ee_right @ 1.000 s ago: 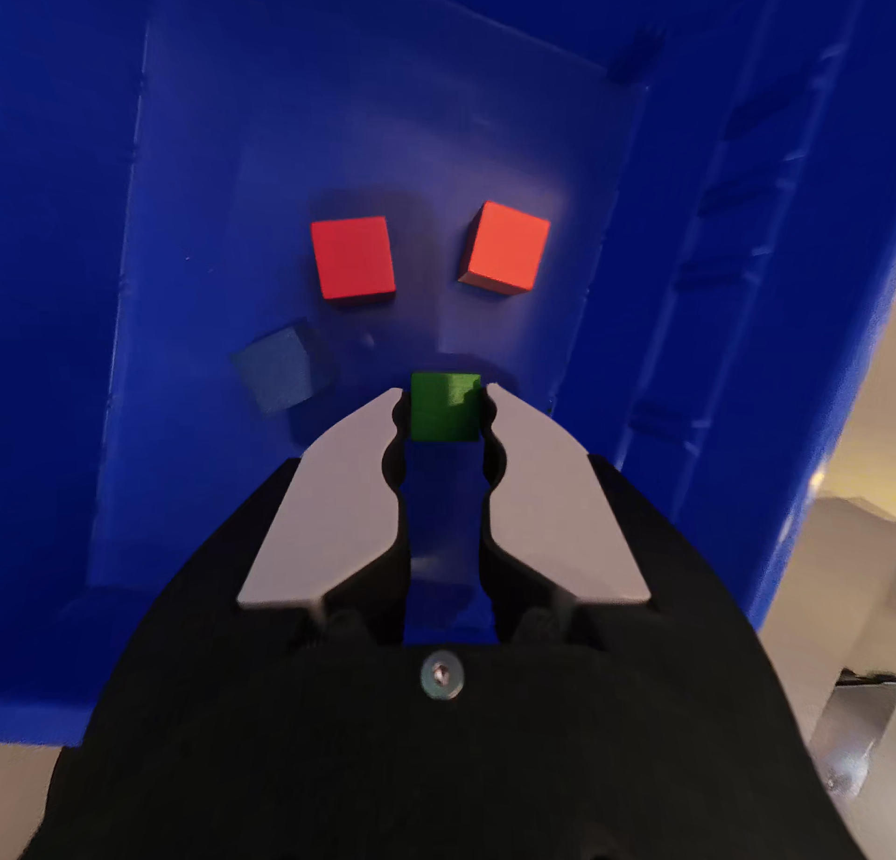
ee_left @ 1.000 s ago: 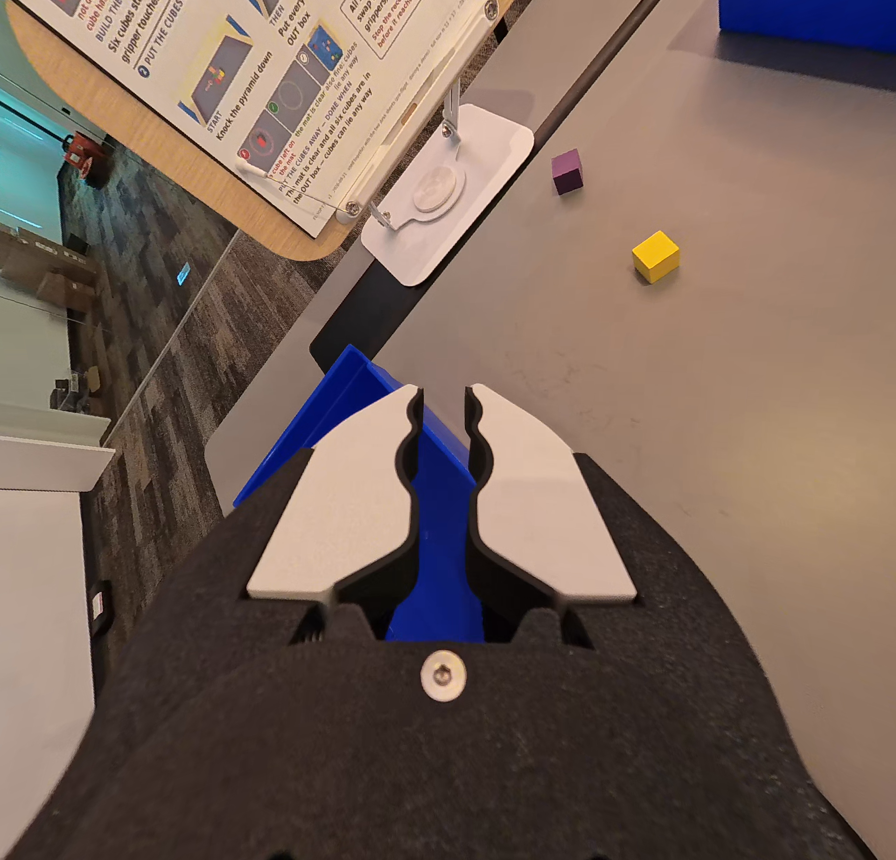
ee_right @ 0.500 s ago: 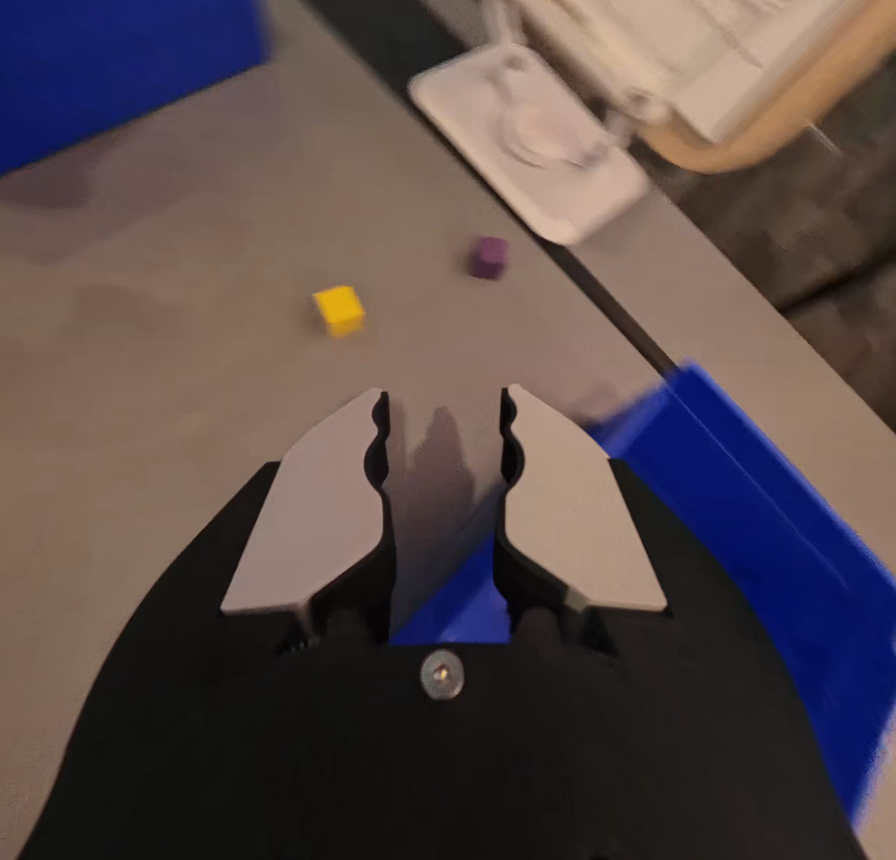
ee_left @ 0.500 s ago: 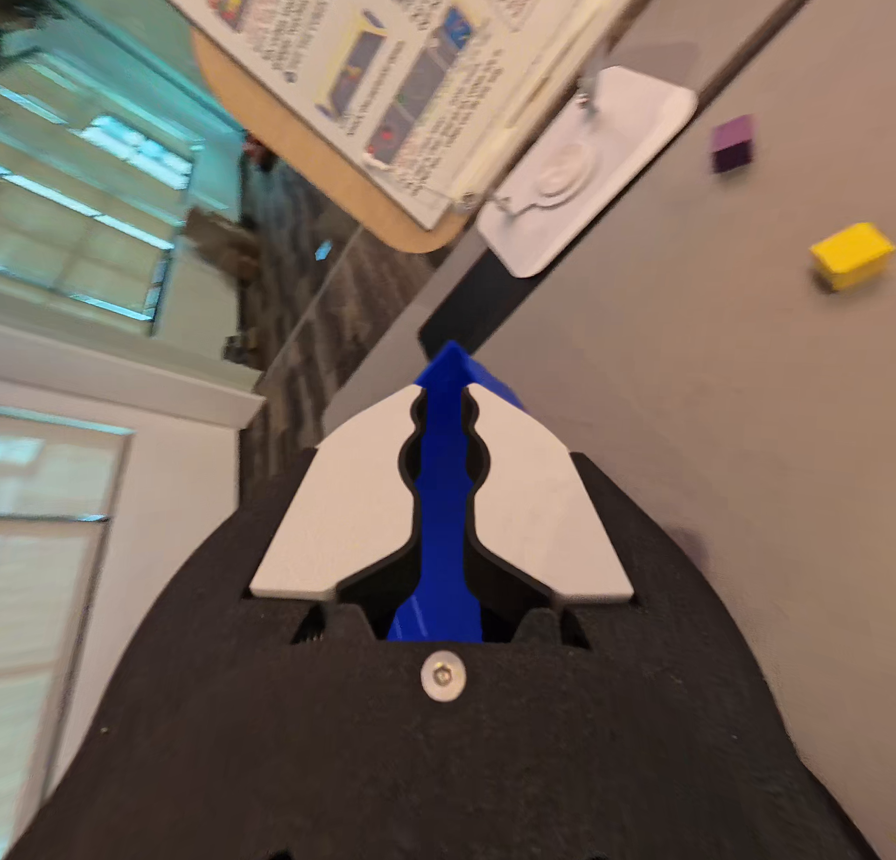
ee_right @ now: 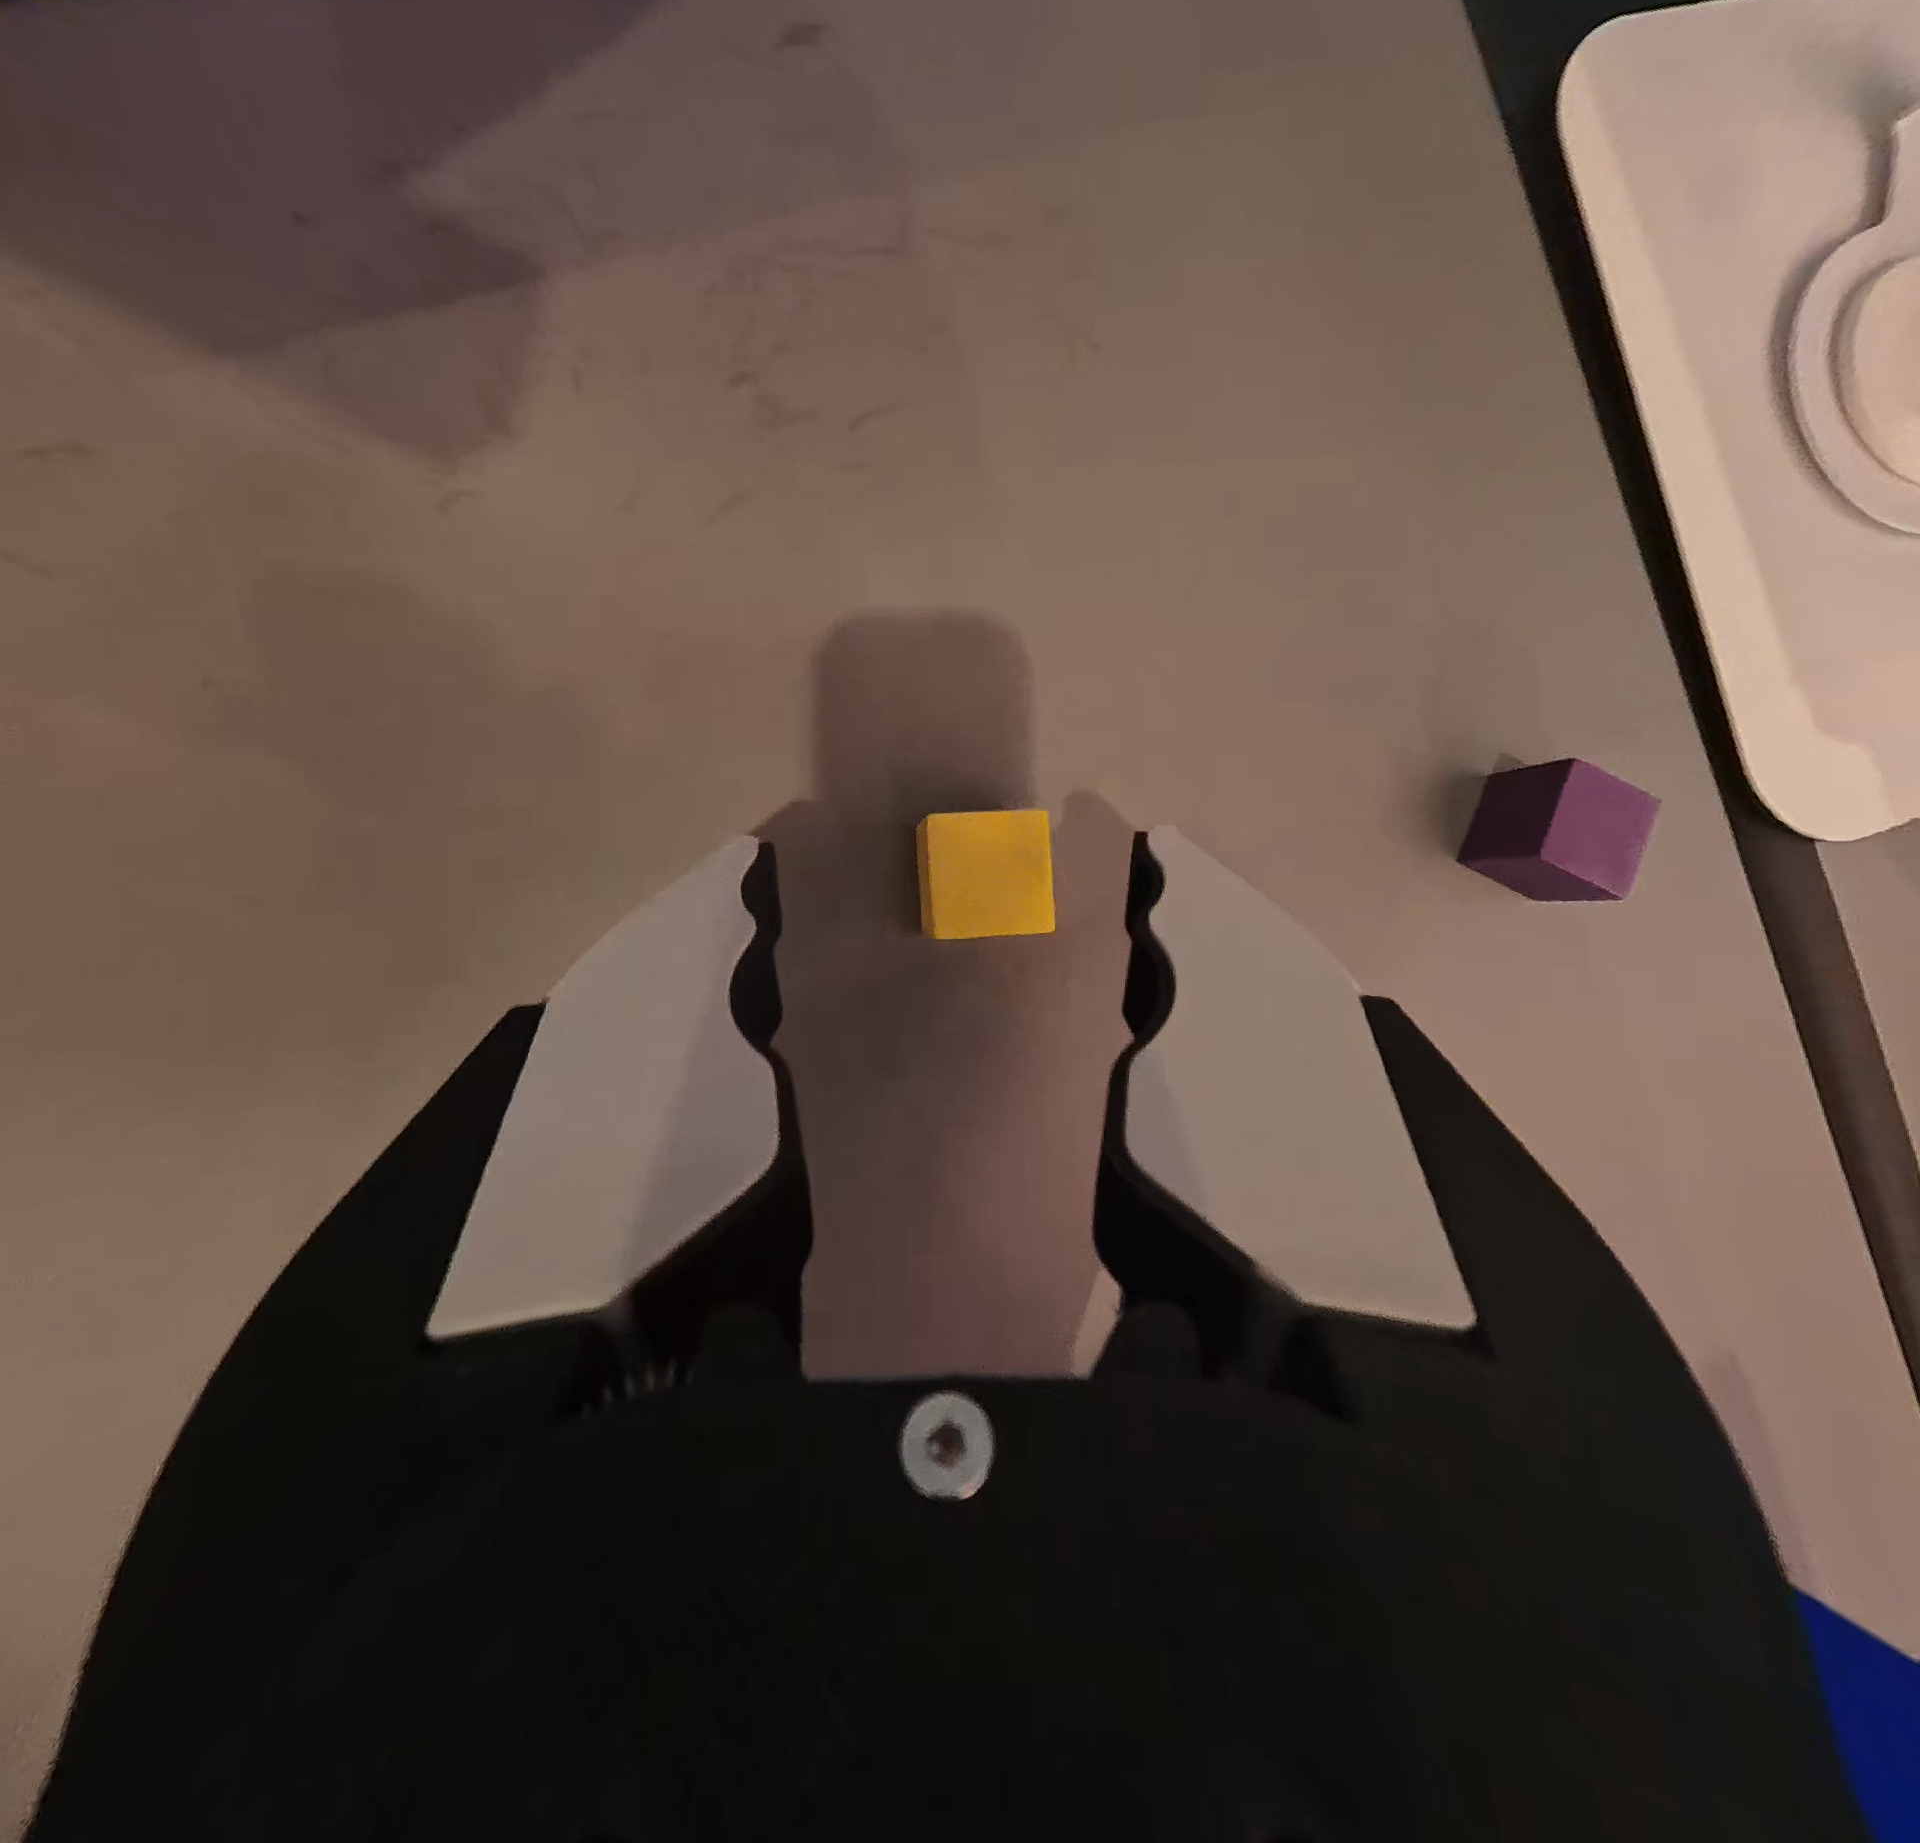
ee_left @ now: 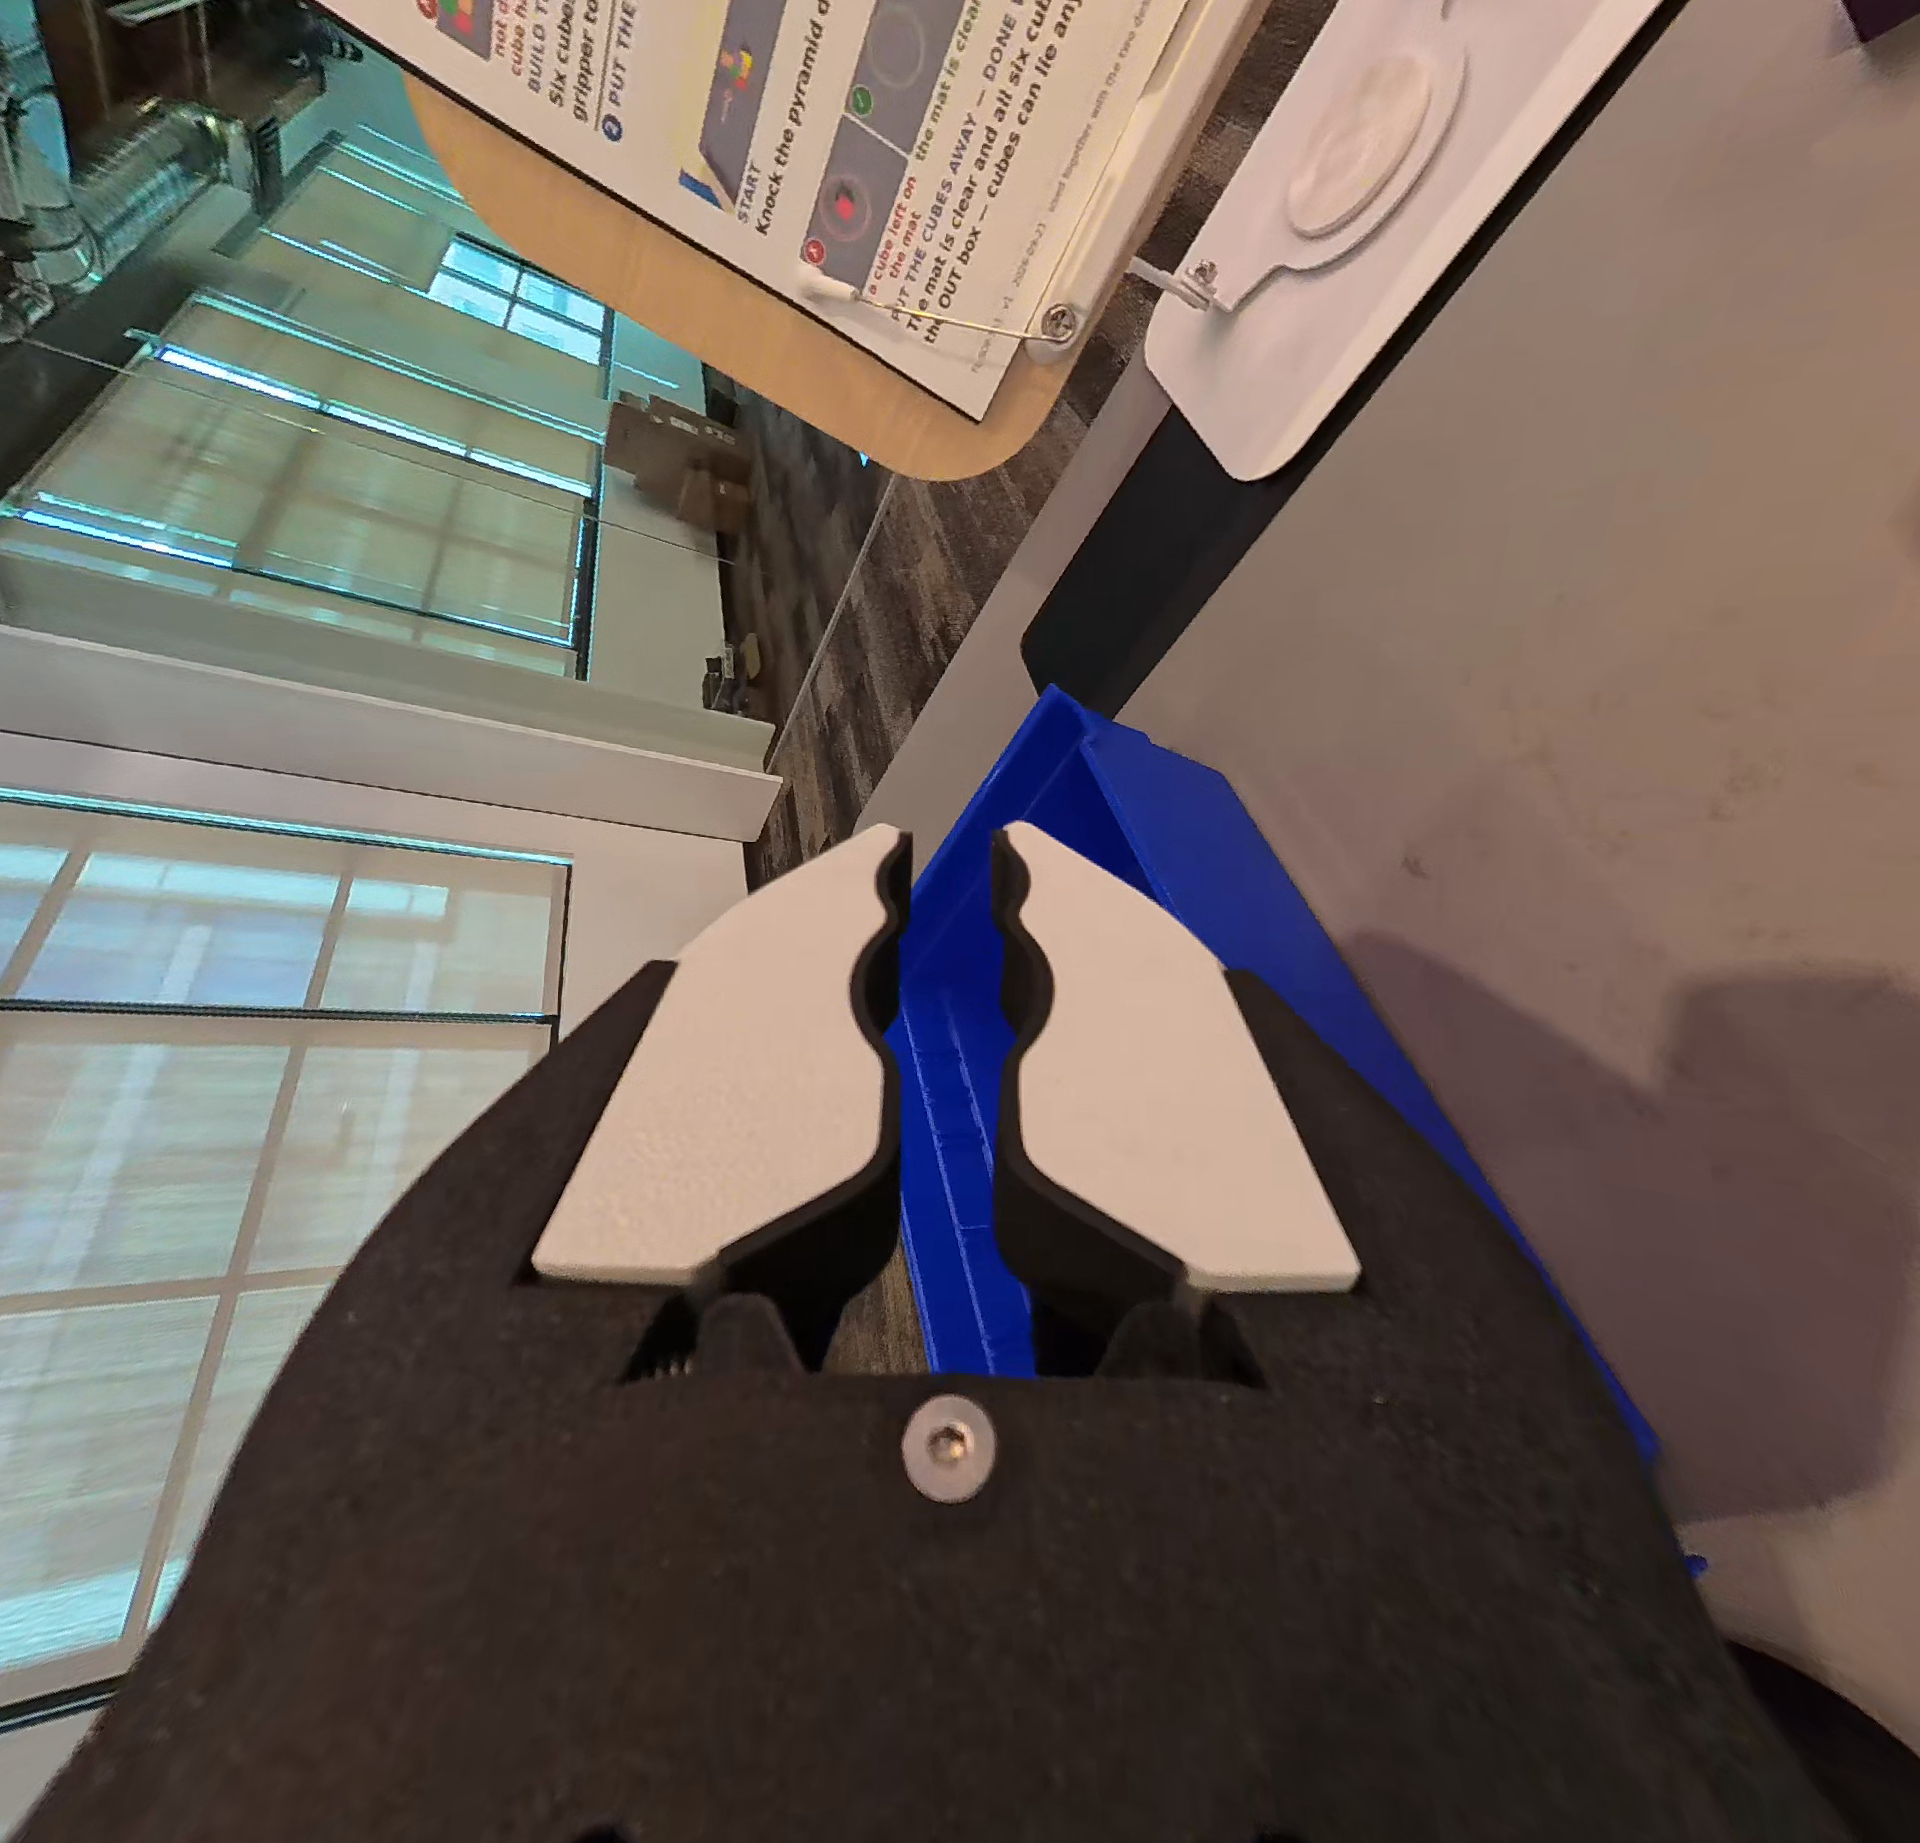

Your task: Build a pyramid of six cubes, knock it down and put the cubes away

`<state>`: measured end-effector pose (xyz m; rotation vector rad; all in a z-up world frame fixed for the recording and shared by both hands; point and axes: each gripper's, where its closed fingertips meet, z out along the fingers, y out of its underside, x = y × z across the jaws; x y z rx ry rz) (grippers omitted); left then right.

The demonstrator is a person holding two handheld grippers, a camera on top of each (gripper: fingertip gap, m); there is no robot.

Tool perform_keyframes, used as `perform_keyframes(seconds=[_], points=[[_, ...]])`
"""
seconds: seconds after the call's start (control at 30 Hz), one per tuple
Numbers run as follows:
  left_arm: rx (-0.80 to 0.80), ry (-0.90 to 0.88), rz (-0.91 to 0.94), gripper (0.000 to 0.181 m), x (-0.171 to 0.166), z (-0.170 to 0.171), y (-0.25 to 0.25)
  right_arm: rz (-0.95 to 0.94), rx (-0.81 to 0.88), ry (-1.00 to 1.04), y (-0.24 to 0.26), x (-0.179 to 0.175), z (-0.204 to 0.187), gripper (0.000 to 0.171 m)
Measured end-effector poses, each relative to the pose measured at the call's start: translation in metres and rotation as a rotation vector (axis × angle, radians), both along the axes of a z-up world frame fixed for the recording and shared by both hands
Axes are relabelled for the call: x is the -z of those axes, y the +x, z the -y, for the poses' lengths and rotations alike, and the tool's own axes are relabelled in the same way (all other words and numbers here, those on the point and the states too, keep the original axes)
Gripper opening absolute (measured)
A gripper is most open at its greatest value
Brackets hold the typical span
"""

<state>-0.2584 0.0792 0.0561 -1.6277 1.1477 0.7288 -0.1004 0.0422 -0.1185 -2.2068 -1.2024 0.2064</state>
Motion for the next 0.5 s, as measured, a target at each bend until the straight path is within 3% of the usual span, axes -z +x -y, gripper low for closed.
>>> perform_keyframes(seconds=[0.37, 0.43, 0.5], points=[[0.035, -0.098, 0.080, 0.016, 0.004, 0.003, -0.007, 0.034, -0.045, -0.074, 0.001, 0.024, 0.002, 0.064], [0.037, -0.107, 0.075, 0.017, 0.006, 0.004, -0.007, 0.061, -0.032, -0.080, 0.005, 0.031, 0.000, 0.056], [0.042, -0.117, 0.071, 0.017, 0.008, 0.004, -0.007, 0.060, -0.030, -0.091, 0.005, 0.034, 0.000, 0.038]])
